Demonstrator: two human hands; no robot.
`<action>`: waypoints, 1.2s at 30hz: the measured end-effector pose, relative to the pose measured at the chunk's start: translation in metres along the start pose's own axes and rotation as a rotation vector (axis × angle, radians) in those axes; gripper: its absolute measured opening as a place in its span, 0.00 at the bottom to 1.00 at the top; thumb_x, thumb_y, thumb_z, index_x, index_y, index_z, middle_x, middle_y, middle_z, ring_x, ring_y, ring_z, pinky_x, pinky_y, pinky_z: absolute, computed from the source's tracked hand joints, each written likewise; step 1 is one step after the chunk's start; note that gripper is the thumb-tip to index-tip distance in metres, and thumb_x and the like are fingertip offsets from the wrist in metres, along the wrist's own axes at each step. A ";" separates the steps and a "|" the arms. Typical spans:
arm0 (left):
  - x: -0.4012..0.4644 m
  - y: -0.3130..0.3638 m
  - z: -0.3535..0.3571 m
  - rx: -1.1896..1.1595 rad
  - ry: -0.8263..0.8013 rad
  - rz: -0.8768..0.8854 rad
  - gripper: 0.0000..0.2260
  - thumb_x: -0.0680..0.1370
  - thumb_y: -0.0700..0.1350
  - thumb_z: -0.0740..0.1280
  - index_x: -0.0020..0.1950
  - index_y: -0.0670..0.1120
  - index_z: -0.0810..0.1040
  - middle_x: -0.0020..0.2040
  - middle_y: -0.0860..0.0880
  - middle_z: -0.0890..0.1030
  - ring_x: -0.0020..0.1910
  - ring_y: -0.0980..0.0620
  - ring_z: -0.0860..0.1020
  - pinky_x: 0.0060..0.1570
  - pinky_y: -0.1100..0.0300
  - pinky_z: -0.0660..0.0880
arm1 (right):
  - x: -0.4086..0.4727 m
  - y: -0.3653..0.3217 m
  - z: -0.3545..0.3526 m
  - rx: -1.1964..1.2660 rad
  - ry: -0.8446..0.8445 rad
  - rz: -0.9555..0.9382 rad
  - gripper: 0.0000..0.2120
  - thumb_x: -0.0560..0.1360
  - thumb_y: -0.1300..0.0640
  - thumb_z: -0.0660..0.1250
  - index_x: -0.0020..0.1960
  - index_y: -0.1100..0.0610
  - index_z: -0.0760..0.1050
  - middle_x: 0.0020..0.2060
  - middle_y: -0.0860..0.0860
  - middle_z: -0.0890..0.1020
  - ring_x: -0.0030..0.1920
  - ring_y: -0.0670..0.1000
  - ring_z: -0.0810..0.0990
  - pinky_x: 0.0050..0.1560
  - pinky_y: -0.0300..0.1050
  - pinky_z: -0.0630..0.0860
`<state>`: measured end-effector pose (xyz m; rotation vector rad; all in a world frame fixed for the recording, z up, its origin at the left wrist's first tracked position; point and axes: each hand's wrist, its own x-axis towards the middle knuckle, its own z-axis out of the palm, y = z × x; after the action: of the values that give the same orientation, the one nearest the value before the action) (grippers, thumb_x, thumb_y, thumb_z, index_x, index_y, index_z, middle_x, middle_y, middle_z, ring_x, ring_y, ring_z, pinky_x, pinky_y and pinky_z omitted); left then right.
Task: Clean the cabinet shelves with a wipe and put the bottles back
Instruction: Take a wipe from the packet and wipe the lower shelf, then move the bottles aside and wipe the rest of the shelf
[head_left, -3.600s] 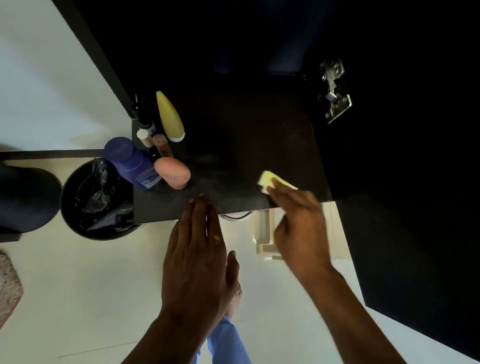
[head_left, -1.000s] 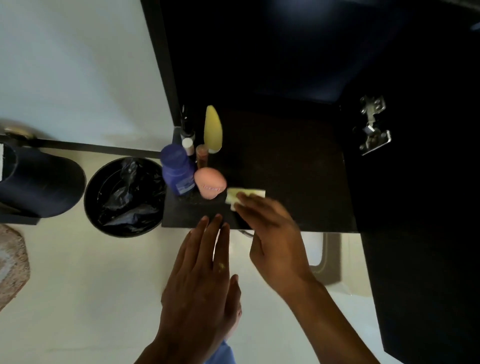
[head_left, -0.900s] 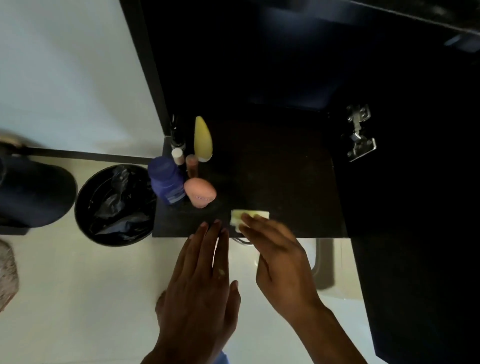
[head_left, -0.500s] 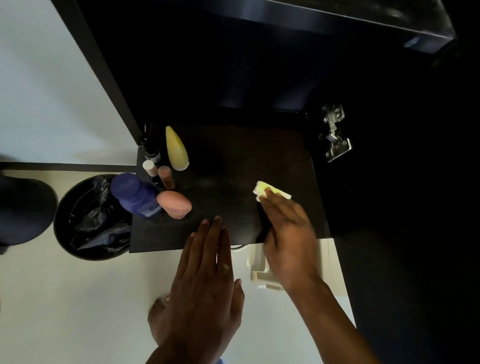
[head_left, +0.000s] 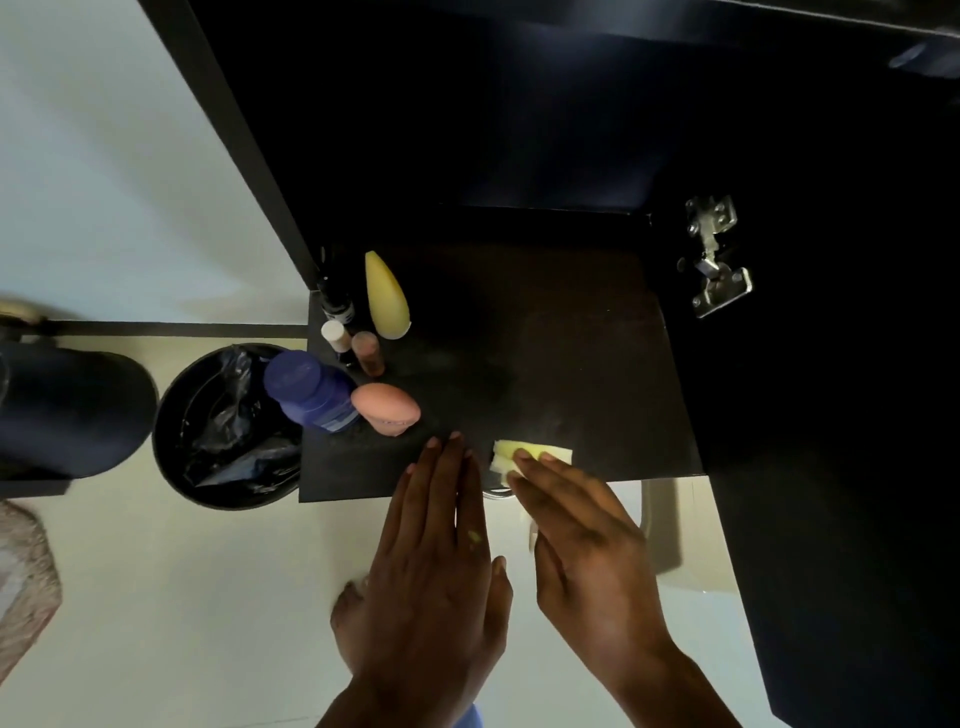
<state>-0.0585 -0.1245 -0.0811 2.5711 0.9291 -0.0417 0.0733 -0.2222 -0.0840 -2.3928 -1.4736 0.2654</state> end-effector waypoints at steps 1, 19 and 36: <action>-0.001 -0.001 0.000 -0.005 0.004 -0.005 0.44 0.69 0.54 0.77 0.80 0.38 0.64 0.81 0.39 0.64 0.79 0.40 0.65 0.71 0.43 0.72 | 0.002 -0.002 0.001 0.002 0.014 -0.021 0.28 0.67 0.67 0.76 0.66 0.54 0.80 0.67 0.48 0.79 0.68 0.51 0.78 0.69 0.47 0.72; -0.030 -0.029 -0.012 -0.223 0.189 0.041 0.28 0.77 0.51 0.69 0.77 0.49 0.70 0.76 0.50 0.74 0.71 0.48 0.76 0.52 0.47 0.83 | 0.051 -0.040 -0.008 0.225 0.174 -0.084 0.16 0.76 0.61 0.64 0.60 0.56 0.84 0.61 0.48 0.84 0.60 0.49 0.83 0.62 0.48 0.80; 0.021 -0.060 -0.099 -0.435 0.767 -0.125 0.24 0.74 0.43 0.74 0.67 0.37 0.75 0.63 0.43 0.77 0.63 0.45 0.76 0.60 0.43 0.76 | 0.107 -0.086 -0.026 0.535 0.033 -0.062 0.19 0.72 0.54 0.78 0.61 0.51 0.79 0.54 0.41 0.82 0.54 0.37 0.79 0.56 0.24 0.71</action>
<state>-0.0896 -0.0318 -0.0154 2.1050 1.1804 1.0501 0.0579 -0.0953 -0.0280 -1.9113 -1.2614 0.5280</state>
